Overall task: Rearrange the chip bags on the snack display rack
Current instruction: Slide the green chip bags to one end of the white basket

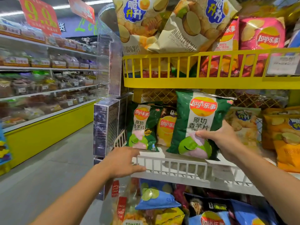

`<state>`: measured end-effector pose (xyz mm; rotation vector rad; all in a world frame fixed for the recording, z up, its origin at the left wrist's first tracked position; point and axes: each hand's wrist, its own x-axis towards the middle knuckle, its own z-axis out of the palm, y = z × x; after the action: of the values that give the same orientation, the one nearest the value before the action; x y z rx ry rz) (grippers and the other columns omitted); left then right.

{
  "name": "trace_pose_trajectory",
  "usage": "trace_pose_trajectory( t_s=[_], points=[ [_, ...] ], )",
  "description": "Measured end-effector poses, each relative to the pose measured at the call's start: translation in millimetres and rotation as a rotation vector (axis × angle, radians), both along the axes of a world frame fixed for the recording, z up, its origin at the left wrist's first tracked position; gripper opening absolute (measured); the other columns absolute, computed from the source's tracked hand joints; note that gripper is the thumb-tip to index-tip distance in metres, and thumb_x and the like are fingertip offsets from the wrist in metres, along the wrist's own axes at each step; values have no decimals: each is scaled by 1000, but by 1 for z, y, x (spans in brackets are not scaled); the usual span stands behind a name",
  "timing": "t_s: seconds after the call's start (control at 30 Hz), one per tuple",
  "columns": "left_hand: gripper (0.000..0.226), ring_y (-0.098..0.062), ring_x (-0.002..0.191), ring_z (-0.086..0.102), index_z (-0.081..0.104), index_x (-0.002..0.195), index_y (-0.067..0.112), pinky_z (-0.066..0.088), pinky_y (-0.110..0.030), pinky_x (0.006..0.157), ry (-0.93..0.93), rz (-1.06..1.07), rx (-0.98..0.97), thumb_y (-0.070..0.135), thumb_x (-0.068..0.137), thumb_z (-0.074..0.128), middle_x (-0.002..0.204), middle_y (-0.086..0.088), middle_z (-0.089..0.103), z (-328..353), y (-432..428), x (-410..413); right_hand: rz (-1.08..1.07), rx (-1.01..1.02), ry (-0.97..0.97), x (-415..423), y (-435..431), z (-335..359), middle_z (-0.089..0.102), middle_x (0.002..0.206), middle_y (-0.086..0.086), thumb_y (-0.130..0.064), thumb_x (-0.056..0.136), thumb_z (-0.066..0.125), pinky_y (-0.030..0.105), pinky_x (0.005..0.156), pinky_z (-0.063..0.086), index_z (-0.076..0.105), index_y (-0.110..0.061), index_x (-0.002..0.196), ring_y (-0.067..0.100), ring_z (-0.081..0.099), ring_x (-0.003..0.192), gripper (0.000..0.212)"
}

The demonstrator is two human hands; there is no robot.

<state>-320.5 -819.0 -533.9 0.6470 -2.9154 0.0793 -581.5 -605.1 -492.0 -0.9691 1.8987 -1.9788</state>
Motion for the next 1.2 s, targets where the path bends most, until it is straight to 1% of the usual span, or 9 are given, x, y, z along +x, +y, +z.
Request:
trace_pose_trajectory(
  t_s=[0.17, 0.23, 0.4, 0.5, 0.73, 0.83, 0.97, 1.1, 1.2],
  points=[
    [60, -18, 96, 65, 63, 102, 30, 41, -35, 83, 30, -8, -21, 81, 77, 46, 98, 5, 73, -13, -6, 2, 65, 8, -53, 31, -46, -6, 77, 102, 6, -10, 47, 96, 48, 88, 57, 63, -13, 110, 26, 74, 93, 71],
    [59, -17, 94, 64, 62, 98, 30, 44, -36, 88, 28, -19, -17, 82, 74, 48, 95, 7, 73, -15, -9, 3, 94, 18, -96, 40, -64, -7, 77, 105, 7, -20, 39, 97, 49, 87, 58, 62, -12, 115, 28, 73, 96, 83],
    [56, -21, 90, 59, 56, 95, 22, 41, -39, 87, 14, -42, -70, 74, 75, 56, 92, 5, 63, -16, -10, 6, 135, 64, -105, 61, -109, -7, 74, 109, 9, 0, 58, 92, 38, 82, 58, 58, -11, 119, 23, 71, 97, 71],
    [53, -22, 90, 60, 51, 91, 24, 42, -40, 88, -9, -45, -85, 74, 73, 57, 94, 2, 66, -15, -12, 6, 145, 100, -114, 71, -135, -11, 72, 114, 9, -8, 53, 94, 42, 90, 57, 51, -8, 132, 23, 70, 101, 90],
    [61, -16, 99, 66, 59, 124, 35, 41, -37, 95, -29, -55, -46, 65, 72, 59, 100, 12, 72, -18, -23, -1, 203, 174, -143, 88, -163, -25, 74, 99, 2, 0, 63, 89, 43, 93, 55, 56, -11, 122, 21, 70, 98, 69],
    [37, -19, 93, 64, 59, 99, 32, 41, -36, 93, -9, -46, -53, 60, 75, 62, 92, 8, 68, -15, -19, -1, 219, 212, -141, 90, -168, -30, 74, 105, 4, 3, 65, 88, 38, 88, 55, 57, -13, 117, 21, 69, 97, 63],
    [35, -20, 88, 63, 49, 83, 29, 42, -35, 89, -15, -28, -60, 60, 75, 63, 81, 10, 57, -14, -14, -2, 199, 254, -137, 89, -168, -38, 73, 117, 7, -2, 69, 87, 44, 98, 52, 60, -14, 115, 24, 68, 105, 54],
    [37, -21, 87, 63, 53, 86, 27, 41, -36, 90, 3, -33, -58, 60, 73, 63, 82, 9, 59, -15, -12, -2, 95, 338, 14, 90, -163, -35, 64, 125, 6, -18, 73, 86, 37, 95, 50, 48, -14, 119, 20, 60, 109, 60],
    [38, -21, 88, 62, 52, 85, 26, 40, -36, 88, 5, -39, -57, 59, 74, 65, 82, 9, 58, -12, -10, -1, -184, 313, 402, 94, -144, -23, 43, 139, 7, -36, 74, 83, 38, 103, 44, 34, -13, 140, 22, 45, 128, 85]
  ],
)
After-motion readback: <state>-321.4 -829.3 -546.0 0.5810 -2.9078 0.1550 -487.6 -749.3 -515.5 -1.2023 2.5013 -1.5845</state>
